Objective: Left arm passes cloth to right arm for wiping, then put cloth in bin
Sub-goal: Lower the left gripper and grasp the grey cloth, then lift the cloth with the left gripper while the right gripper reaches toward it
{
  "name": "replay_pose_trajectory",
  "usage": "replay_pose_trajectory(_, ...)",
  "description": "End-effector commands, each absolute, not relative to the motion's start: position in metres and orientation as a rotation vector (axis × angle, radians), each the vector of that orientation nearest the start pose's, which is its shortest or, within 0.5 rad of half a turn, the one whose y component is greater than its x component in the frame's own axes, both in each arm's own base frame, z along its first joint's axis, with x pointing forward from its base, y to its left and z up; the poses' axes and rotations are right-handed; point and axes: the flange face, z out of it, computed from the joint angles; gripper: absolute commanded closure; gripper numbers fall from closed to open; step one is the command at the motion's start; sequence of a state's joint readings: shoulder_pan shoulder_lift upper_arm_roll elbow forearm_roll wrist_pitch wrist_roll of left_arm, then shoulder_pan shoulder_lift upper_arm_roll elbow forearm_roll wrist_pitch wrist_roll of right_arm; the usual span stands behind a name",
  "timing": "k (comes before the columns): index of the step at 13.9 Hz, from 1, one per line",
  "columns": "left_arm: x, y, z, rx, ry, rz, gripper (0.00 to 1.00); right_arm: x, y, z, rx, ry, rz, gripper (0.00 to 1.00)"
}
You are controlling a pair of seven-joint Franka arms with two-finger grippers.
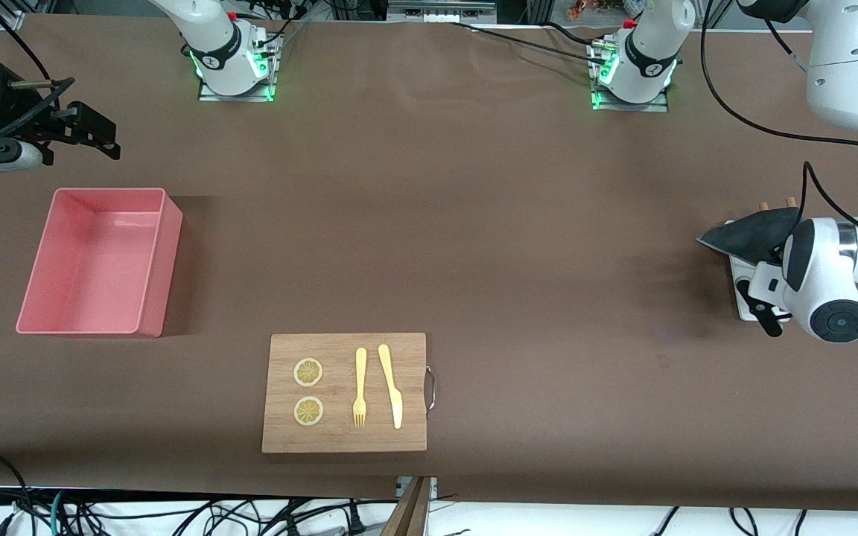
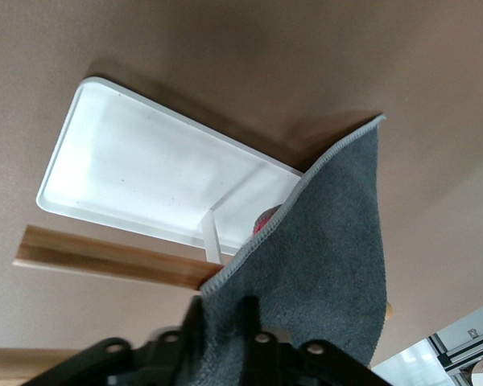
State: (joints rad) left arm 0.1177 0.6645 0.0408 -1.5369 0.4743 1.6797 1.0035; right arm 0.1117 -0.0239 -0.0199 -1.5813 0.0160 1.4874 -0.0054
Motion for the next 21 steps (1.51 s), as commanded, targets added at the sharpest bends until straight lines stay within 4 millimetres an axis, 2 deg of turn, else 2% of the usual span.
replay_pose_trajectory(1, 0.639, 0.144, 0.257, -2.463, 1.412, 1.021, 1.00, 0.536, 0.049, 0.632, -3.113, -0.146, 0.114, 0.00)
replay_pose_trajectory(2, 0.639, 0.143, 0.262, -2.467, 1.412, 1.018, 1.00, 0.536, 0.049, 0.632, -3.113, -0.146, 0.114, 0.00)
replay_pose_trajectory(3, 0.639, 0.142, 0.276, -2.480, 1.392, 1.017, 1.00, 0.536, 0.048, 0.632, -3.113, -0.141, 0.114, 0.00)
replay_pose_trajectory(7, 0.636, 0.130, 0.364, -2.699, 1.274, 1.011, 1.00, 0.537, 0.048, 0.632, -3.113, -0.144, 0.112, 0.00)
replay_pose_trajectory(8, 0.632, 0.122, 0.384, -2.786, 1.211, 1.004, 1.00, 0.538, 0.048, 0.633, -3.111, -0.143, 0.090, 0.00)
replay_pose_trajectory(9, 0.628, 0.112, 0.399, -2.869, 1.137, 0.987, 1.00, 0.545, 0.049, 0.624, -3.109, -0.155, 0.097, 0.00)
replay_pose_trajectory(11, 0.618, 0.086, 0.423, -3.061, 0.882, 0.970, 1.00, 0.553, 0.052, 0.609, -3.109, -0.164, 0.137, 0.00)
replay_pose_trajectory(13, 0.613, 0.047, 0.441, -3.211, 0.663, 0.976, 1.00, 0.555, 0.049, 0.602, -3.096, -0.154, 0.168, 0.00)
replay_pose_trajectory(15, 0.615, -0.011, 0.448, -3.285, 0.417, 1.003, 1.00, 0.556, 0.044, 0.598, -3.050, -0.118, 0.186, 0.00)
replay_pose_trajectory(17, 0.616, -0.072, 0.450, -3.297, 0.191, 1.044, 1.00, 0.558, 0.046, 0.596, -3.049, -0.118, 0.191, 0.00)
replay_pose_trajectory(18, 0.617, -0.091, 0.450, -3.316, 0.124, 1.044, 1.00, 0.562, 0.049, 0.585, -3.047, -0.137, 0.218, 0.00)
replay_pose_trajectory(20, 0.619, -0.131, 0.455, -3.375, -0.004, 1.053, 1.00, 0.573, 0.069, 0.548, -3.037, -0.185, 0.344, 0.00)
replay_pose_trajectory(21, 0.619, -0.151, 0.458, -3.398, -0.057, 1.054, 1.00, 0.567, 0.077, 0.545, -3.015, -0.215, 0.414, 0.00)
